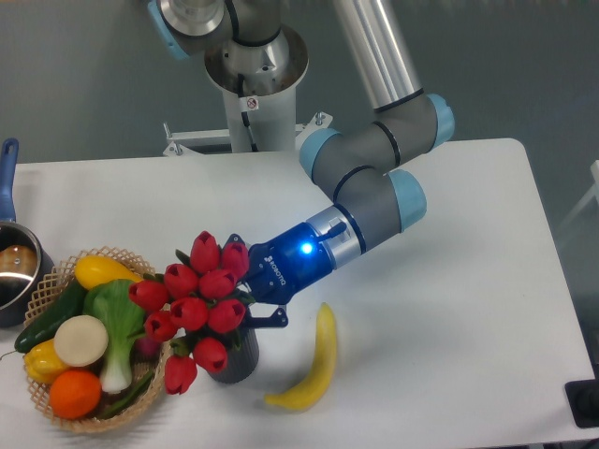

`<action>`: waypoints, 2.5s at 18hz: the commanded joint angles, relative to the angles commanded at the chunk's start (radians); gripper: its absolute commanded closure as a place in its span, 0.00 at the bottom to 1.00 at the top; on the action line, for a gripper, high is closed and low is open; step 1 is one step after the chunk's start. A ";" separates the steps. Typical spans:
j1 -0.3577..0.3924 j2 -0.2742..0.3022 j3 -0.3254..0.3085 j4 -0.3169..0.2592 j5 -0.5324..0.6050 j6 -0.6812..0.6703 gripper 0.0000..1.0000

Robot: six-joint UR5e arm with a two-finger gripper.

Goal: Insert the flowers into the vase
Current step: 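Push the tulip stems deeper into the vase while holding them, then open the gripper, release the tulips, and lift away from the vase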

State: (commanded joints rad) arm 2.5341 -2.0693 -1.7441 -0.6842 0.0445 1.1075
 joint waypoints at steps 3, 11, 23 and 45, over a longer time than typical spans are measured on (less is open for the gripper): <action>0.003 -0.003 0.000 0.000 0.002 0.015 0.70; 0.008 -0.023 0.002 -0.002 0.008 0.063 0.70; 0.021 -0.028 -0.031 -0.002 0.015 0.120 0.67; 0.021 -0.023 -0.045 0.000 0.015 0.163 0.20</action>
State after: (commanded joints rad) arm 2.5556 -2.0923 -1.7886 -0.6842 0.0598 1.2701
